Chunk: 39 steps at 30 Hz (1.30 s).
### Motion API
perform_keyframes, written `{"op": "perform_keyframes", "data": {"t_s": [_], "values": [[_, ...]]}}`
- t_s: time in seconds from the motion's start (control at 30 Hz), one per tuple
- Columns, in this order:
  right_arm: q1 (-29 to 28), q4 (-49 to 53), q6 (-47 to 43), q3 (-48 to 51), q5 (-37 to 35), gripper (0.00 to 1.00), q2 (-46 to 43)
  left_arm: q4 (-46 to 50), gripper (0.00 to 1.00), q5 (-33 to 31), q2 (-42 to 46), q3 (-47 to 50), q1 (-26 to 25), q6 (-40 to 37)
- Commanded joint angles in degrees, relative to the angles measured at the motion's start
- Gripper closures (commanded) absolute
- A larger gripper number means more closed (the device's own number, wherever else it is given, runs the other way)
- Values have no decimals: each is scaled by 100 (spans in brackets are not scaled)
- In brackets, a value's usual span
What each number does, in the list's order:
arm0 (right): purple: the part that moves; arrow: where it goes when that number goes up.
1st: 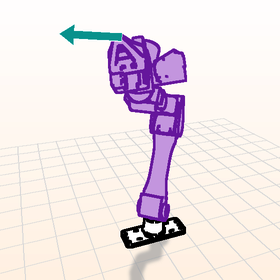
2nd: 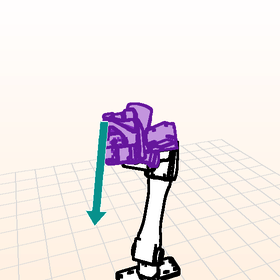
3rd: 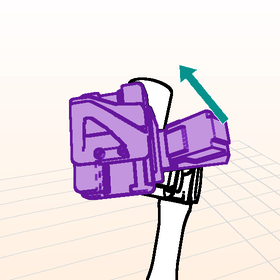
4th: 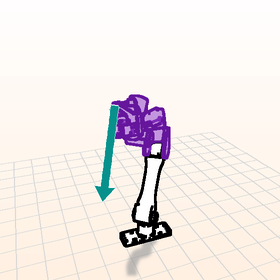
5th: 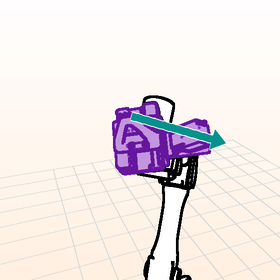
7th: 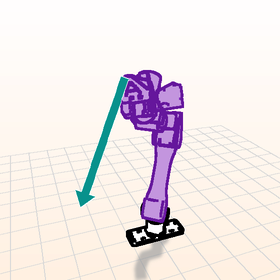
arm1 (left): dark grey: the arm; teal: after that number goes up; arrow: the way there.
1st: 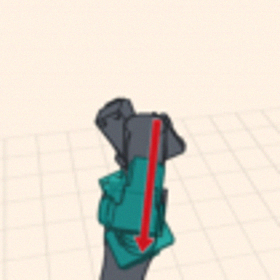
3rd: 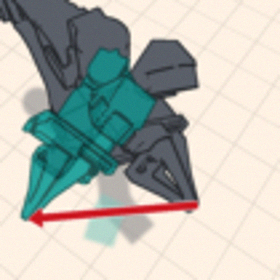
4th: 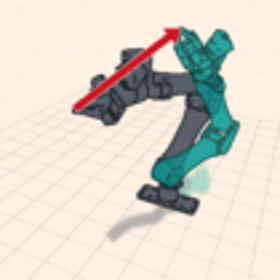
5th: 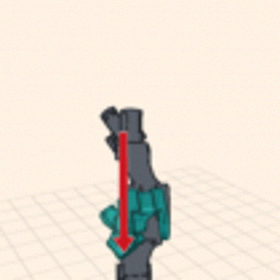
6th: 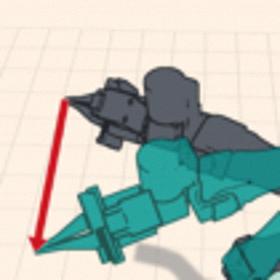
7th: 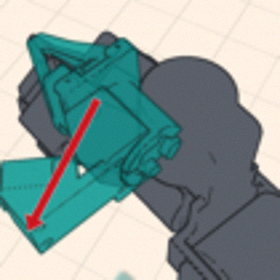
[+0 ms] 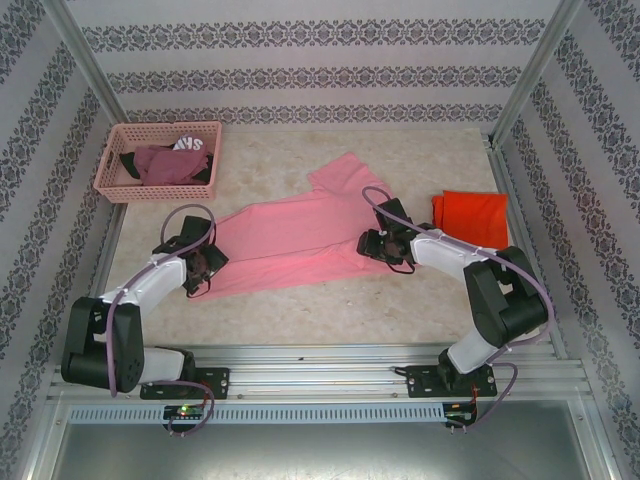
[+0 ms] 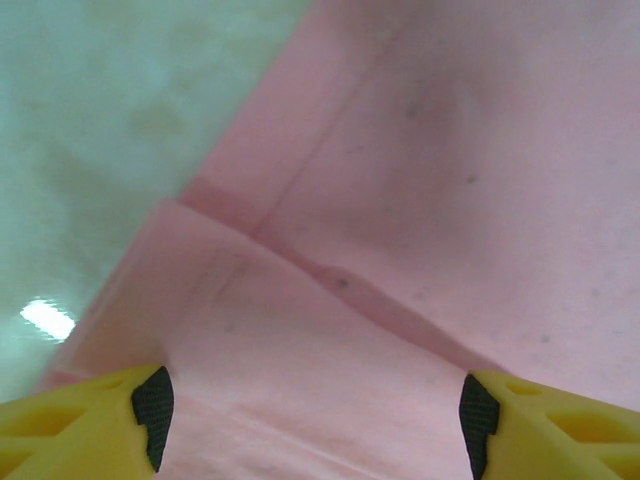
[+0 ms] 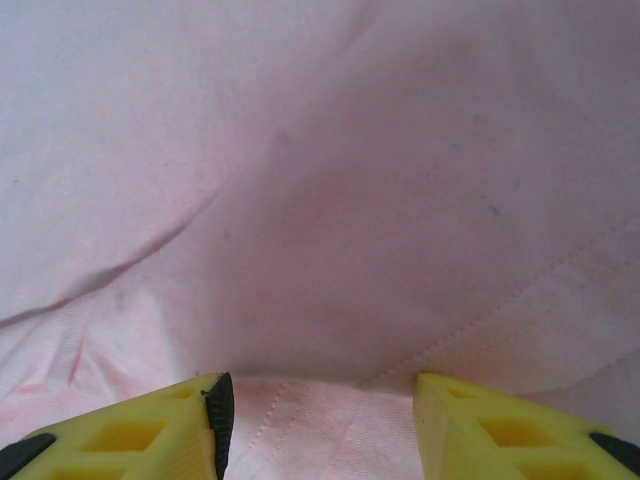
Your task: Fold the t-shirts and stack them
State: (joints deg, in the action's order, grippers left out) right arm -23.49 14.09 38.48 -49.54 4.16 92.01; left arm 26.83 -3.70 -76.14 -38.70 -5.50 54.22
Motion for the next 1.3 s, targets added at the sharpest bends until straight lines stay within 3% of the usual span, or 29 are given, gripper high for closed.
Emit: {"op": "perform_keyframes", "data": {"t_s": [0.0,0.17,0.37,0.5,0.6,0.83,0.97,1.1,1.27], "values": [[6,-40,47,24,58,49,115,46,26,-254,-150,50,66,255],[-3,13,2,1,8,49,72,-143,36,-269,-490,-130,86,265],[50,14,2,102,-47,49,-20,-212,39,-238,-803,-308,101,264],[77,6,2,137,-48,49,-24,-327,63,-166,-876,-356,101,265],[89,9,-7,121,-52,49,-14,-251,73,-148,-877,-460,110,247],[116,-15,-16,85,-32,49,11,-11,76,-235,-653,-562,110,163],[116,-29,-16,76,-12,49,41,70,68,-278,-545,-554,110,159],[116,-30,-25,59,-3,49,54,36,76,-254,-568,-560,119,159],[116,-9,-42,50,-6,50,37,-20,92,-202,-674,-552,119,159]]}}
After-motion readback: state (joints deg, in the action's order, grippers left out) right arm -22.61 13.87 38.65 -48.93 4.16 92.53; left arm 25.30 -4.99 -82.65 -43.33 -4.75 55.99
